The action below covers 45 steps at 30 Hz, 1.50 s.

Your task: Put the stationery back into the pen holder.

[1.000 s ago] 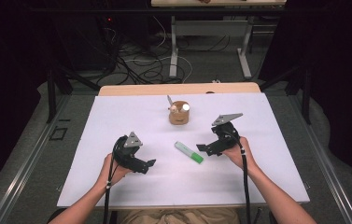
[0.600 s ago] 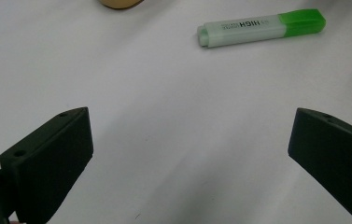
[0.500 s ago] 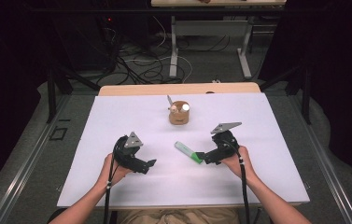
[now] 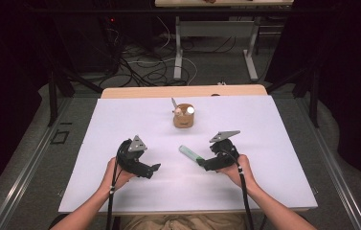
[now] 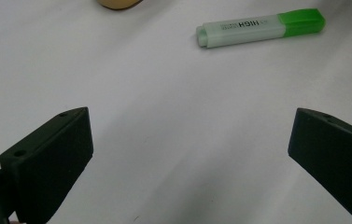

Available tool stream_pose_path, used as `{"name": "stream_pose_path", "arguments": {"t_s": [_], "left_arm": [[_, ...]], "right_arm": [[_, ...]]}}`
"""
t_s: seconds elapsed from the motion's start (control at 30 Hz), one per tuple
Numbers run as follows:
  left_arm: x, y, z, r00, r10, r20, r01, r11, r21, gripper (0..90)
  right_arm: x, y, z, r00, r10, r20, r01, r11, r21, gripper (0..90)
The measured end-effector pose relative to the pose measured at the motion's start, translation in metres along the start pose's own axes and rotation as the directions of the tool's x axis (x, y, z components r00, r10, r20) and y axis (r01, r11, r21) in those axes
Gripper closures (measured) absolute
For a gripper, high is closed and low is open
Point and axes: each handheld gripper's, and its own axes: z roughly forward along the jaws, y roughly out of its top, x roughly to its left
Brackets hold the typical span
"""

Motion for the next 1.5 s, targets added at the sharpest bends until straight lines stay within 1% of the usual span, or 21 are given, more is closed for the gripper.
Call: {"name": "stream_pose_path", "arguments": {"t_s": [0.03,0.13,0.2,0.23,0.27,0.3,0.4,0.67,0.7,0.77,0.83,0.87,0.93,0.97,1.1,1.17,1.27,1.33,1.37,1.43,1.5], "left_arm": [[0.0,0.0,0.0,1.0,0.0,0.0,0.0,1.0,0.002,0.2],[0.001,0.0,0.0,0.9999,-0.006,0.012,0.006,0.9998,0.019,0.2],[0.0,0.0,0.001,1.0,0.002,0.002,-0.002,1.0,0.006,0.2],[0.0,0.0,0.0,0.9999,0.006,0.014,-0.007,0.9998,0.019,0.2],[0.0,0.001,0.001,0.9999,0.008,0.014,-0.009,0.9998,0.018,0.2],[0.0,0.0,0.002,1.0,0.004,0.004,-0.004,1.0,0.003,0.2],[0.0,0.0,0.002,1.0,0.002,0.004,-0.003,1.0,0.008,0.2],[0.001,0.0,0.002,0.9999,0.006,0.016,-0.006,0.9997,0.025,0.2],[0.0,0.0,0.003,1.0,0.002,0.006,-0.002,0.9999,0.011,0.1],[0.0,0.0,0.003,1.0,0.005,0.005,-0.005,1.0,0.007,0.2],[0.001,-0.001,0.003,1.0,-0.003,0.006,0.003,0.9999,0.012,0.2],[0.001,0.0,0.003,1.0,0.0,0.005,0.0,0.9999,0.011,0.2],[0.002,0.0,0.002,0.9999,0.001,0.016,-0.002,0.9997,0.024,0.2],[0.001,0.0,0.003,1.0,-0.001,0.009,0.0,0.9999,0.017,0.2],[0.001,0.0,0.004,1.0,0.004,0.008,-0.004,0.9999,0.014,0.2],[0.001,0.0,0.004,1.0,0.002,0.008,-0.003,0.9999,0.013,0.2],[0.001,0.0,0.005,1.0,0.002,0.009,-0.002,0.9999,0.014,0.2],[0.002,0.0,0.004,0.9998,0.009,0.018,-0.009,0.9995,0.029,0.2],[0.002,0.0,0.004,0.9998,0.001,0.019,-0.002,0.9995,0.032,0.2],[0.002,0.0,0.005,1.0,0.003,0.009,-0.003,0.9999,0.011,0.2],[0.002,0.0,0.005,0.9999,0.004,0.009,-0.004,0.9999,0.01,0.2]], "right_arm": [[0.002,0.0,0.002,1.0,-0.001,0.0,0.001,0.9999,0.015,26.1],[0.006,0.0,0.009,0.9998,-0.014,0.013,0.014,0.9997,0.018,31.5],[0.009,0.0,0.012,0.9995,-0.028,0.017,0.027,0.9991,0.032,35.1],[0.01,0.0,0.015,0.9991,-0.039,0.017,0.038,0.999,0.021,37.2],[0.01,0.001,0.016,0.9983,-0.054,0.019,0.053,0.9978,0.04,38.8],[0.01,0.001,0.019,0.9983,-0.054,0.023,0.053,0.9981,0.03,41.1],[0.008,0.003,0.026,0.9976,-0.068,0.013,0.067,0.9956,0.065,46.4],[0.006,0.004,0.038,0.9979,-0.063,0.013,0.061,0.9927,0.104,57.1],[0.005,0.004,0.038,0.9975,-0.07,0.011,0.068,0.9914,0.112,58.5],[0.006,0.003,0.04,0.9971,-0.076,0.006,0.074,0.989,0.128,59.3],[0.008,0.002,0.042,0.9976,-0.068,0.016,0.065,0.9885,0.137,60.4],[0.007,0.002,0.043,0.9973,-0.072,0.014,0.07,0.9898,0.124,60.7],[0.006,0.002,0.043,0.9975,-0.069,0.014,0.067,0.9878,0.141,62.3],[0.005,0.001,0.044,0.9969,-0.078,0.013,0.075,0.9871,0.142,62.5],[0.005,0.0,0.045,0.9977,-0.066,0.014,0.063,0.9878,0.143,65.1],[0.005,-0.001,0.045,0.9966,-0.08,0.02,0.077,0.9886,0.13,65.9],[0.003,-0.001,0.045,0.9921,-0.125,0.0,0.124,0.9837,0.13,66.6],[0.003,0.0,0.045,0.9916,-0.13,0.002,0.128,0.9832,0.13,66.8],[0.005,0.0,0.044,0.9923,-0.124,0.004,0.122,0.9835,0.134,66.8],[0.005,0.0,0.044,0.9904,-0.138,0.013,0.135,0.9822,0.131,66.9],[0.005,0.002,0.041,0.9897,-0.143,0.005,0.141,0.9837,0.111,67.0]]}}
